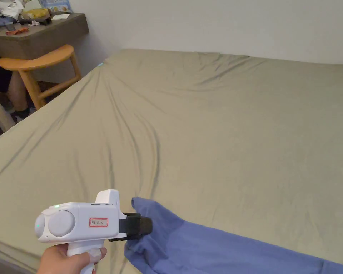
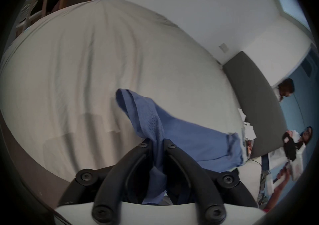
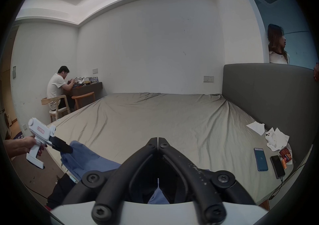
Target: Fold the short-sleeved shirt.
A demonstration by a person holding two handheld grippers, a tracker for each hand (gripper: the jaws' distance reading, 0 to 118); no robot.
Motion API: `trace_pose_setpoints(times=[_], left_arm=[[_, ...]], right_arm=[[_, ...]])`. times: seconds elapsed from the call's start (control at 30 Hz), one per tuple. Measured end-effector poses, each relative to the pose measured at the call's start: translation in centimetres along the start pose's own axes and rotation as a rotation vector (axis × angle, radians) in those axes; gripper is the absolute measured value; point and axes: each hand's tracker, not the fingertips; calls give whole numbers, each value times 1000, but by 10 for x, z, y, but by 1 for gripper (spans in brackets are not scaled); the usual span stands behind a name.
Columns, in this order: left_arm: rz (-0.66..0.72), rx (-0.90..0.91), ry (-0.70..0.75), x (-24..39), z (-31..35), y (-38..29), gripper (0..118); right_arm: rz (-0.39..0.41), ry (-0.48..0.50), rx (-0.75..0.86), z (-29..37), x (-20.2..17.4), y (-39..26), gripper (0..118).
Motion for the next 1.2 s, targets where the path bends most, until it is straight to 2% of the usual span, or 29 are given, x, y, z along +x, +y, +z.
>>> trace_pose_setpoints(times=[0.2,0.27,0.4,0.47,0.57,0.63,0.67,0.73,0.77,0.8,0.83,0.87,0.9,0.93,0.97,1.2], left_arm=[[-128,-94,-147,92,-48,-18,12],[-188,-140,-141,112,-74,-32,12],[-200,-220,-98,127,-135,-64,12],[-168,-237,-57,122,-159,-76,23],[-126,-269,-91,118,-156,-80,52],[-168,-225,-142,122,-132,-72,69],[-190,-182,-152,123,-120,-67,73],[-252,-39,-162,120,-89,-52,73],[-267,31,-128,116,-81,-47,73],[-263,114,-65,110,-78,-44,65],[-275,171,-16,104,-79,-45,44],[-314,192,47,99,-85,-49,13],[-366,190,148,99,-97,-60,1],[-446,186,183,95,-105,-71,1],[-501,163,144,96,-115,-85,1],[-567,10,144,126,-160,-149,1]], right_arm=[[-36,-18,-12,5,9,-5,0],[-34,-28,-16,8,11,-7,0],[-42,-44,-22,15,17,-8,0],[-50,-54,-28,17,21,-9,0],[-57,-62,-26,21,26,-7,0],[-49,-68,-26,22,28,-6,0],[-47,-71,-27,22,29,-6,0],[-53,-72,-29,21,31,-7,0],[-59,-70,-28,21,31,-7,0],[-61,-69,-27,21,31,-7,0],[-60,-71,-28,21,30,-8,0],[-60,-71,-29,20,30,-9,0],[-63,-67,-32,19,29,-10,0],[-69,-60,-37,18,29,-11,0],[-73,-55,-42,17,28,-11,0],[-74,-59,-52,16,30,-11,0]])
